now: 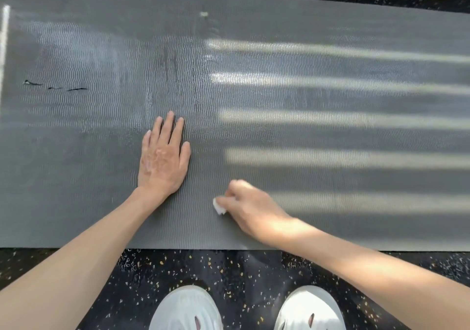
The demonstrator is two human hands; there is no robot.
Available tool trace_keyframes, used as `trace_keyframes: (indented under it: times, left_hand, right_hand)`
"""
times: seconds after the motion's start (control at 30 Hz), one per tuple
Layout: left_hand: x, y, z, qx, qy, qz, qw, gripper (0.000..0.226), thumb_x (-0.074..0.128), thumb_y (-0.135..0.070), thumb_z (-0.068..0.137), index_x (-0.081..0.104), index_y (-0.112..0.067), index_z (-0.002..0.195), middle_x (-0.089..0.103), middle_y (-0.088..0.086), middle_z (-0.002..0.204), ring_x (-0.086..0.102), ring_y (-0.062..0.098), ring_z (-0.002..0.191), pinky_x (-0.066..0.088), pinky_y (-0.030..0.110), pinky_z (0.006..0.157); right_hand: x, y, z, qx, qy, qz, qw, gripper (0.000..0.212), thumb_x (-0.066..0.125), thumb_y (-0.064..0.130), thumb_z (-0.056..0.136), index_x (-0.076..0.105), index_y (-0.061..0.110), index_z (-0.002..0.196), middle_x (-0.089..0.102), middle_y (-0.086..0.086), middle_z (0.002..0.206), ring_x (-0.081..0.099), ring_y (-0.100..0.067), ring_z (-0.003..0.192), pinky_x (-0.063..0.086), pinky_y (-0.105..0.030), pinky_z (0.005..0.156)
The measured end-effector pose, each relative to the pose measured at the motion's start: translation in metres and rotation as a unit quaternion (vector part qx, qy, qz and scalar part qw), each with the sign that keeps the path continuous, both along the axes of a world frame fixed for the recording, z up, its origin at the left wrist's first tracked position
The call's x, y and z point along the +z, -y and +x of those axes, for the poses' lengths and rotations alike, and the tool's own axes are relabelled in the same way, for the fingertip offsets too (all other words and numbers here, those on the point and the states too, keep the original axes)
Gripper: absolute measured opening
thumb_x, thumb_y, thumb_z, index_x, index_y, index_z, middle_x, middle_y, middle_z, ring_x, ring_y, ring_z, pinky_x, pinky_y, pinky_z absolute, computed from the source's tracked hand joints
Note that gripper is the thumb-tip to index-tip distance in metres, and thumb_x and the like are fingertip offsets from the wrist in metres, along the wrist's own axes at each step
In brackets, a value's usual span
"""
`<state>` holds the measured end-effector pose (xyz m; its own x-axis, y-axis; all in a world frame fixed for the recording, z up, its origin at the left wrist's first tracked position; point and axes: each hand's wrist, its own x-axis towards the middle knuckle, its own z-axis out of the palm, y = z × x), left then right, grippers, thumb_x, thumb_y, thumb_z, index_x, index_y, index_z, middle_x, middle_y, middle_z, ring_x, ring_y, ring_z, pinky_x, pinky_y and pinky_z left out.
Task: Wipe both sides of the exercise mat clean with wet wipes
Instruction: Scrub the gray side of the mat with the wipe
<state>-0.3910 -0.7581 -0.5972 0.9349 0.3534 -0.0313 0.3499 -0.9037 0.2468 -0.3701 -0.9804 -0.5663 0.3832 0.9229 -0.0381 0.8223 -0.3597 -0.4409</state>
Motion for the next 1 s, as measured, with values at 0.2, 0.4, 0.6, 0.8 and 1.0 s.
trace_keyframes:
  times: [0.2,0.4,0.6,0.8,1.0]
  left_hand:
    - [0.0,0.0,0.0,-0.002,0.001,-0.007,1.0,0.055,0.041,-0.025,0.103,0.028,-0.011,0.154,0.019,0.009,0.163,0.015,0.029,0.151,0.011,0.045,0.121]
    - [-0.001,0.0,0.001,-0.002,0.002,-0.008,1.0,0.055,0.042,-0.024,0.103,0.029,-0.01,0.154,0.02,0.01,0.163,0.015,0.031,0.15,0.013,0.047,0.12]
    - [0.0,-0.001,0.001,-0.003,-0.001,-0.008,1.0,0.055,0.042,-0.024,0.103,0.028,-0.01,0.154,0.019,0.01,0.163,0.015,0.03,0.15,0.013,0.047,0.121]
    - [0.001,-0.001,0.001,-0.005,0.004,-0.013,1.0,0.055,0.044,-0.023,0.102,0.03,-0.009,0.153,0.021,0.011,0.162,0.017,0.031,0.15,0.014,0.047,0.12]
    - [0.0,0.0,0.002,-0.005,0.004,-0.01,1.0,0.055,0.043,-0.024,0.102,0.03,-0.009,0.153,0.021,0.011,0.162,0.017,0.031,0.15,0.014,0.047,0.12]
  right_hand:
    - [0.0,-0.003,0.007,-0.057,-0.03,-0.003,0.998,0.01,0.05,0.017,0.096,0.058,0.012,0.096,0.048,-0.002,0.09,0.05,-0.02,0.076,0.045,-0.039,0.065]
    - [0.002,-0.016,0.036,-0.122,-0.057,0.022,0.991,0.018,0.049,0.009,0.088,0.064,0.009,0.098,0.045,-0.008,0.085,0.043,-0.021,0.069,0.037,-0.029,0.057]
    - [0.018,-0.015,0.02,0.004,-0.071,-0.022,0.997,0.014,0.061,-0.003,0.085,0.065,0.006,0.096,0.05,-0.01,0.087,0.045,-0.022,0.073,0.041,-0.032,0.056]
    - [0.008,-0.027,0.038,-0.077,-0.05,0.021,0.996,0.012,0.059,-0.004,0.082,0.063,0.005,0.088,0.045,-0.011,0.081,0.043,-0.023,0.069,0.04,-0.032,0.054]
    - [0.008,-0.032,0.062,-0.104,-0.016,0.035,0.994,0.023,0.045,0.01,0.093,0.067,0.004,0.095,0.047,-0.01,0.085,0.049,-0.027,0.076,0.042,-0.032,0.059]
